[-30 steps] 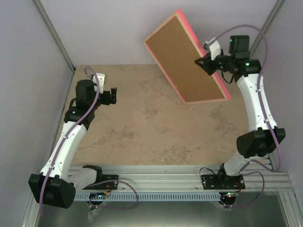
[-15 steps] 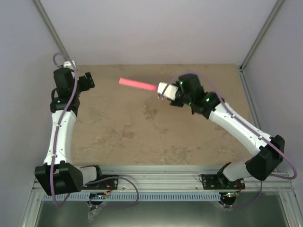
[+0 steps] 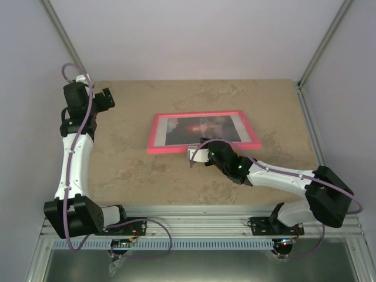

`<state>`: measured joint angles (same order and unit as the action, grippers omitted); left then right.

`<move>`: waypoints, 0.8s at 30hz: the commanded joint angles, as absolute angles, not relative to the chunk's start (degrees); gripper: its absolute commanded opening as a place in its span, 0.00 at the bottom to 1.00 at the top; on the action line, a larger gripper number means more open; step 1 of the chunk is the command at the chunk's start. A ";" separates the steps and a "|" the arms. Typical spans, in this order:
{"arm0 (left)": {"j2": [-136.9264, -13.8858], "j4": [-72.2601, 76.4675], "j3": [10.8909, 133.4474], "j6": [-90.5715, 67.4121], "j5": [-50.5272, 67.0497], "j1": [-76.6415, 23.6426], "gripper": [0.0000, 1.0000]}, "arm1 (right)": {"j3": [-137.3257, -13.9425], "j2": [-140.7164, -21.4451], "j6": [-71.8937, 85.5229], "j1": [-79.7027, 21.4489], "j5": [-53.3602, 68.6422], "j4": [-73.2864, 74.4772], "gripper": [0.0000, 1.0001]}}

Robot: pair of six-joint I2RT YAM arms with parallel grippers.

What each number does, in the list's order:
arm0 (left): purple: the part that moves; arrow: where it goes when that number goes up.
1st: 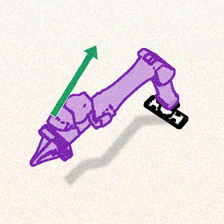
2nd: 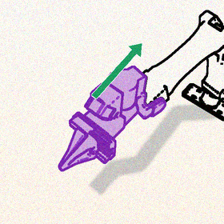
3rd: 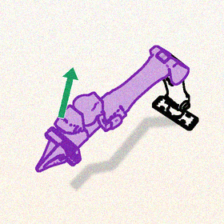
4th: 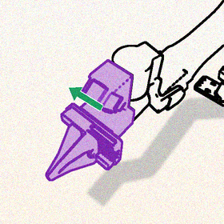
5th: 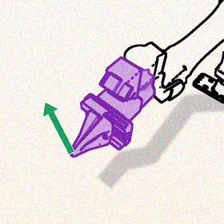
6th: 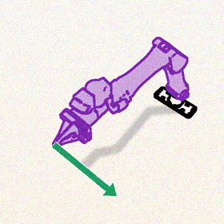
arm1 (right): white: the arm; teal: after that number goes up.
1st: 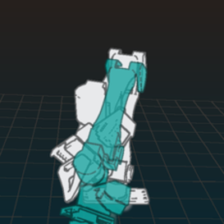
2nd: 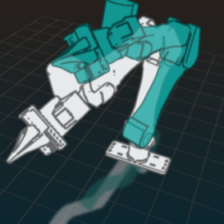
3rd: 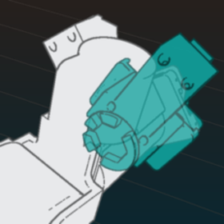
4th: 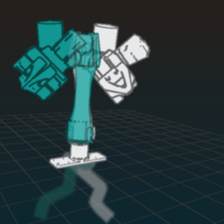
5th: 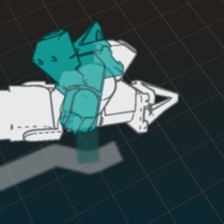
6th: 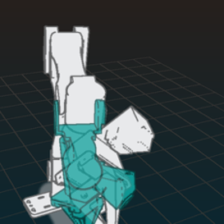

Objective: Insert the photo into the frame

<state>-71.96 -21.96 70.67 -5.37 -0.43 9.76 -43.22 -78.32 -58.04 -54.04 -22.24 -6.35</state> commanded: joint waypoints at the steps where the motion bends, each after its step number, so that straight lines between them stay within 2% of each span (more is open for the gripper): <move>1: -72.15 -22.05 71.24 -6.41 2.03 10.07 1.00 | -40.58 -82.12 -52.57 -56.40 -23.00 -21.17 0.39; 6: -71.57 -21.56 69.42 -6.23 3.02 10.04 0.99 | -37.66 -85.75 -49.08 -57.90 -20.84 -22.40 0.63; 9: -71.60 -21.36 68.63 -5.61 3.42 10.03 0.99 | -36.78 -86.75 -46.94 -58.06 -17.30 -19.97 0.76; 13: -71.85 -21.25 67.75 -5.24 4.76 10.07 1.00 | -38.97 -88.64 -43.56 -58.10 -12.01 -12.44 0.97; 21: -73.17 -25.67 68.48 -0.37 13.48 10.09 1.00 | -48.25 -84.45 -42.55 -57.33 12.82 16.60 0.98; 24: -74.18 -27.73 68.98 2.70 16.53 10.05 0.99 | -53.90 -81.82 -41.15 -52.28 24.74 27.78 0.98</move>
